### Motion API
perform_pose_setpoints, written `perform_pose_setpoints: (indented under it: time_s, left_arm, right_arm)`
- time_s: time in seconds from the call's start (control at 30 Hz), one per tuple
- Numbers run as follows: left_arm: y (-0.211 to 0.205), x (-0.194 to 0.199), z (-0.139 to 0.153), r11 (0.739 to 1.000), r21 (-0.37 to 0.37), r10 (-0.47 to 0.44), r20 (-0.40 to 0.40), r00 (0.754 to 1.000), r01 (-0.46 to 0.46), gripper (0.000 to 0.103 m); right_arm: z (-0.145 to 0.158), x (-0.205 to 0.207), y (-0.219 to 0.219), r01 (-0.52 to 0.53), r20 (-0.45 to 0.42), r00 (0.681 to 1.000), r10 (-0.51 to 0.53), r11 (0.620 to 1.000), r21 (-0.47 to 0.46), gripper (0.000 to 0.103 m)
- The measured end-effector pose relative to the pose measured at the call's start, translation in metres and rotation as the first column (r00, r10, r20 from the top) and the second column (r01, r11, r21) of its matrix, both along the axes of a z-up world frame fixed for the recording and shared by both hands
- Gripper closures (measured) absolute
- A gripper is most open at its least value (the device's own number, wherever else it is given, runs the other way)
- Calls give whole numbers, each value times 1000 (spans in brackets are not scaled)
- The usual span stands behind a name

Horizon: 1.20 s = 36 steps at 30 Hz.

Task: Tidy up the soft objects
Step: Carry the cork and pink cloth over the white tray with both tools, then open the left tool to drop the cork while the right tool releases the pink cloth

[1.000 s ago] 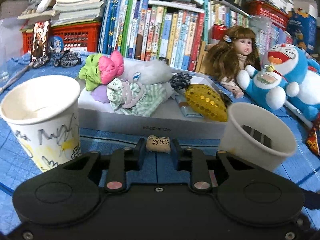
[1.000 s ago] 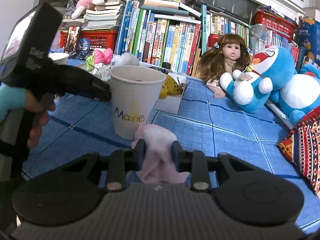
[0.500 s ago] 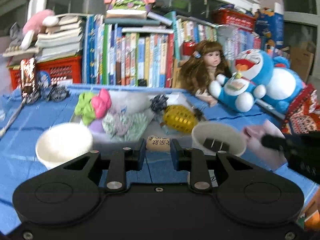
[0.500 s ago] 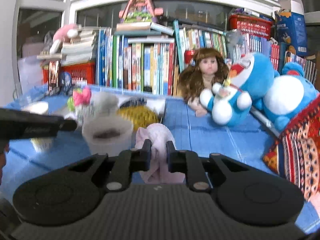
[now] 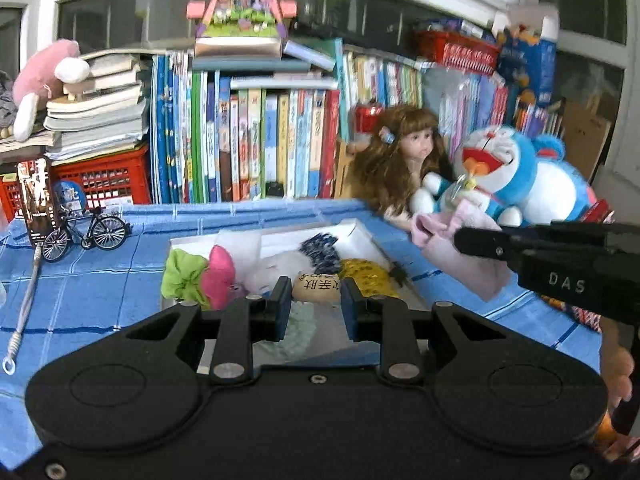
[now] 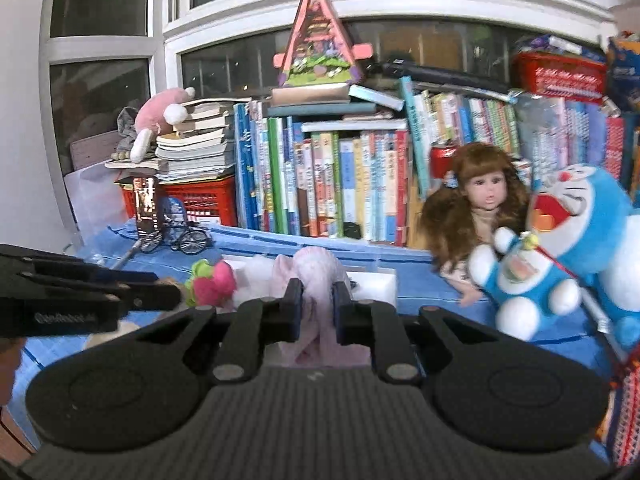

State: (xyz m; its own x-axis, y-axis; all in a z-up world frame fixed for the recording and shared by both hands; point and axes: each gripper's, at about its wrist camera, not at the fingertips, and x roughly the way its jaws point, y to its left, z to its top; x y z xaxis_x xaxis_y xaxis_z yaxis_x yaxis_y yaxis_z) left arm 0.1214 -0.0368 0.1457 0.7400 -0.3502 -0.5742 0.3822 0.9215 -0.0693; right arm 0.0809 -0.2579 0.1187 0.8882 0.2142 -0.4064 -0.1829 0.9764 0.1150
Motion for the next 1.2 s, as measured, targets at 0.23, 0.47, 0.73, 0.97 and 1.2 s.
perform_pose_setpoints:
  time_s: [0.23,0.47,0.73,0.97,1.2]
  left_arm:
    - [8,51,-22,997,46,61,-142,988,-55,78]
    - [7,82,-41,995,69,86,-207,975,-73,78]
    - [7,111,-60,991,64,131,-289,948,-117,78]
    - [11,133,-77,987,53,162,-374,913,-153,78]
    - [10,138,-81,985,74,175,-388,905,-159,77]
  right_arm:
    - [-8,47,23,-13,-133,991,19,999,41,83]
    - [-33,89,37,34,-263,965,-19,998,53,83]
    - [-50,115,42,83,-345,937,-59,995,57,83]
    - [-61,133,49,102,-409,909,-78,994,38,83]
    - [-75,145,50,126,-483,872,-84,991,54,81]
